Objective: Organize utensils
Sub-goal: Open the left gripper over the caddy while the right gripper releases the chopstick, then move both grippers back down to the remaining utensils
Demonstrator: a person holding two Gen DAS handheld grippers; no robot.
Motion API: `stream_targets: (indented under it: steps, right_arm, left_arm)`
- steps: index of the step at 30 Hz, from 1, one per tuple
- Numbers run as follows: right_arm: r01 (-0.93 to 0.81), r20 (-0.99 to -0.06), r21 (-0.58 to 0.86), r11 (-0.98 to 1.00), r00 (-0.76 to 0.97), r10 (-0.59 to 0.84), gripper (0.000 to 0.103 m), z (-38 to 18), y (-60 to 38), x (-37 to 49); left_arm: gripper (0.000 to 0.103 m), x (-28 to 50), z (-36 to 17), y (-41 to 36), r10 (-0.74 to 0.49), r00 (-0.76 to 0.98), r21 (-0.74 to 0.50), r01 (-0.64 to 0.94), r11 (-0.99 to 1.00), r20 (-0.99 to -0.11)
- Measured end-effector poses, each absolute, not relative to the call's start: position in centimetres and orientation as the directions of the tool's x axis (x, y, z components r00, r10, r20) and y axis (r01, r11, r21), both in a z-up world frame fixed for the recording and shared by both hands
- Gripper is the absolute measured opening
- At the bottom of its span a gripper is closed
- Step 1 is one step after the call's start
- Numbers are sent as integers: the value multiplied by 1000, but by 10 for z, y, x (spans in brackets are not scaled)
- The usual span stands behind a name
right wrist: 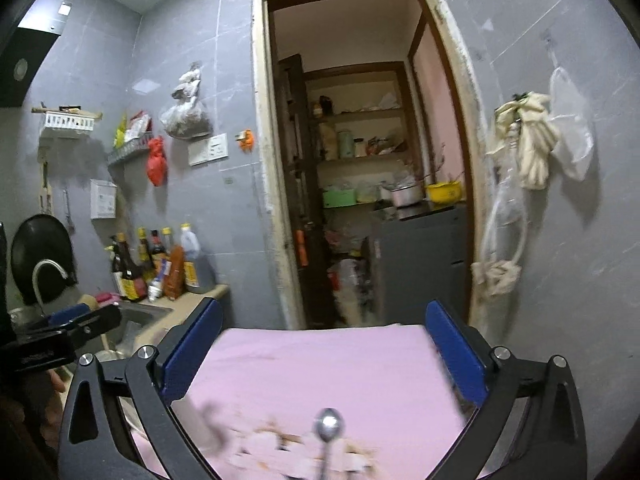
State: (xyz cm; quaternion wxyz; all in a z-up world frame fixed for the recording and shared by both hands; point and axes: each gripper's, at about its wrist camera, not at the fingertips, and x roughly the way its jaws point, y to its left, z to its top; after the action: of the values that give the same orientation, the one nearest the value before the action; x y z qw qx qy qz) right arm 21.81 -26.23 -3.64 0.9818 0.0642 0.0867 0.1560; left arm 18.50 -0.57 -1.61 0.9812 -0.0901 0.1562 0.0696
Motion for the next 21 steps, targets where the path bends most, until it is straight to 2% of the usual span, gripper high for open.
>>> stream_targets:
  steps: [8, 21]
  right_arm:
    - [-229, -181, 151, 962, 950, 254, 101, -45, -326, 231]
    - [-212, -329, 156, 965, 910, 253, 101, -109, -388, 275]
  left_arm:
    - [98, 198, -29, -61, 93, 940, -124, -141, 982, -328]
    - [98, 233, -93, -122, 67, 878, -89, -124, 988, -474]
